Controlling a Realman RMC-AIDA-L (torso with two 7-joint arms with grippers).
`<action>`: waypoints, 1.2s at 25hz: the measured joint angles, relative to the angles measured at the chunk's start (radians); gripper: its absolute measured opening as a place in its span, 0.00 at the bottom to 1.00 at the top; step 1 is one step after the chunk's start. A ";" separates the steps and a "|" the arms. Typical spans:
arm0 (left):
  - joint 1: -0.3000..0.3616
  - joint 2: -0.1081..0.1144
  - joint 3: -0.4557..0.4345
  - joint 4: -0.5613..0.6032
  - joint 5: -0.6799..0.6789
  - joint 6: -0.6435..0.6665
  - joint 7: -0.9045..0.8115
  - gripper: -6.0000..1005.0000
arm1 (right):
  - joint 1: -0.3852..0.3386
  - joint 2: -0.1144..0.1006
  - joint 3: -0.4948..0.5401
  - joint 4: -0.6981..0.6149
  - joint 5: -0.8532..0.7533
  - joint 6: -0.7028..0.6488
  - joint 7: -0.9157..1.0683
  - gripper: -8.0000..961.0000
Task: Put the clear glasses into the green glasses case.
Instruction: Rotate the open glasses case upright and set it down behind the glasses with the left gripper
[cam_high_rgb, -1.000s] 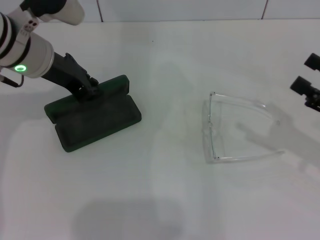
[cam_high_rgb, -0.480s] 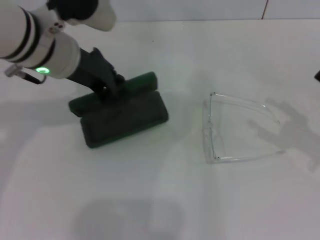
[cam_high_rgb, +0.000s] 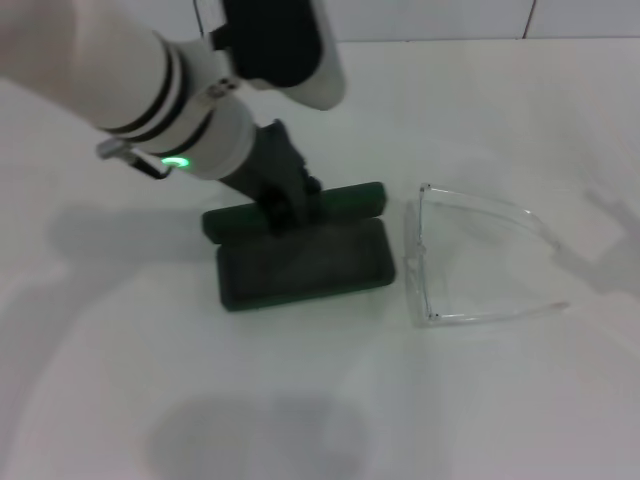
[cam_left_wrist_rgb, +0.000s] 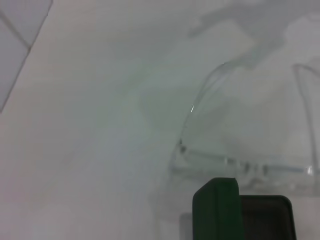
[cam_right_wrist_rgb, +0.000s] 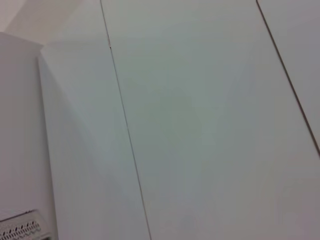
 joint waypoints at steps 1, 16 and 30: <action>-0.010 -0.001 0.010 -0.004 -0.004 -0.005 -0.004 0.21 | -0.002 -0.001 0.000 0.000 0.001 0.000 -0.002 0.92; -0.099 -0.005 0.136 -0.119 -0.010 -0.136 -0.044 0.23 | -0.021 0.001 0.002 0.023 0.008 -0.006 -0.049 0.92; -0.121 -0.006 0.223 -0.126 -0.011 -0.185 -0.037 0.25 | -0.029 0.002 0.006 0.023 0.009 -0.006 -0.050 0.92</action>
